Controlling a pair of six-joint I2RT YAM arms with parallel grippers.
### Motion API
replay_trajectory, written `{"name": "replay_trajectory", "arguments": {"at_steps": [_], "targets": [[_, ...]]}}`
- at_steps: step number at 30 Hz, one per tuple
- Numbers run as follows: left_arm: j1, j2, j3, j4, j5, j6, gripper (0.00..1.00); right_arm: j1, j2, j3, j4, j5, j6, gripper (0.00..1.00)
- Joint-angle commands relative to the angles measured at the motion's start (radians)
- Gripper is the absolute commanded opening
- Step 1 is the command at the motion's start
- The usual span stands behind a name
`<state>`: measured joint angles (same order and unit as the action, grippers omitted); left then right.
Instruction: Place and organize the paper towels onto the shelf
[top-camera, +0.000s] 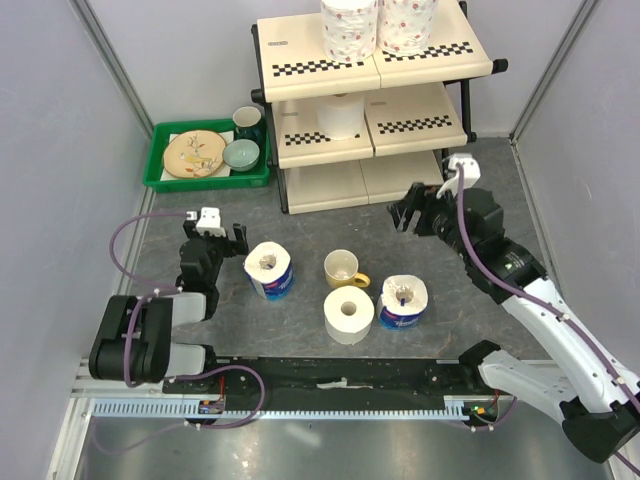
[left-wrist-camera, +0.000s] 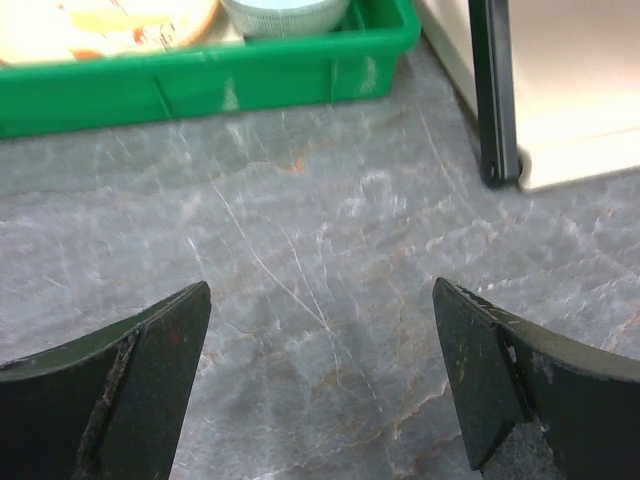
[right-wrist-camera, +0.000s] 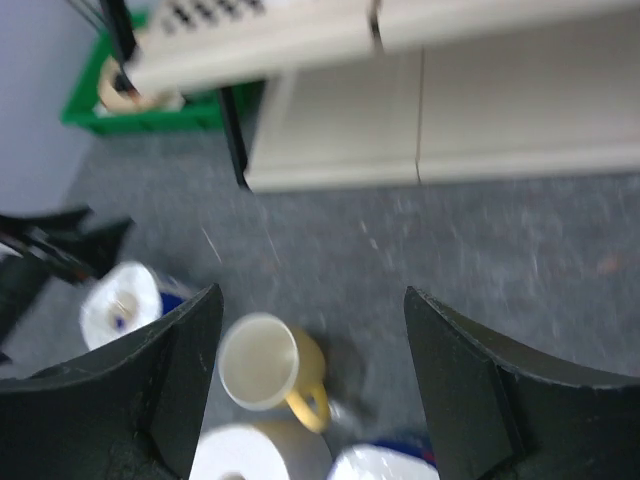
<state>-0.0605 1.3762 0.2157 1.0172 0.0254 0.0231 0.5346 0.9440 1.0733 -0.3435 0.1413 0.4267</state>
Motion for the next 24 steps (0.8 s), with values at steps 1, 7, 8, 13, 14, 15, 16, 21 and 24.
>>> {"name": "replay_trajectory", "arguments": {"at_steps": [1,7,8,13,14,15,16,21,24], "targets": [[0.001,-0.123,0.062,-0.106,-0.085,-0.012,0.99,0.004,-0.065,-0.102,-0.155,-0.057,0.05,0.81],[-0.001,-0.296,0.181,-0.434,-0.31,-0.231,0.99,0.018,-0.082,-0.147,-0.169,-0.137,0.096,0.79],[-0.001,-0.311,0.203,-0.533,-0.341,-0.251,0.99,0.021,-0.083,-0.148,-0.172,-0.188,0.101,0.79],[-0.007,-0.439,0.261,-0.729,-0.371,-0.429,0.99,0.091,-0.076,-0.133,-0.19,-0.255,0.124,0.79],[-0.007,-0.453,0.269,-0.753,-0.34,-0.445,1.0,0.112,-0.062,-0.118,-0.209,-0.252,0.127,0.79],[-0.009,-0.46,0.283,-0.802,-0.32,-0.463,1.0,0.169,-0.056,-0.11,-0.218,-0.229,0.13,0.79],[-0.012,-0.463,0.29,-0.822,-0.299,-0.468,0.99,0.203,-0.047,-0.101,-0.226,-0.211,0.136,0.79],[-0.015,-0.473,0.3,-0.948,-0.185,-0.492,1.0,0.381,0.019,-0.075,-0.256,-0.146,0.193,0.8],[-0.015,-0.523,0.268,-1.008,-0.142,-0.535,1.0,0.456,0.039,-0.079,-0.262,-0.05,0.242,0.8]]}}
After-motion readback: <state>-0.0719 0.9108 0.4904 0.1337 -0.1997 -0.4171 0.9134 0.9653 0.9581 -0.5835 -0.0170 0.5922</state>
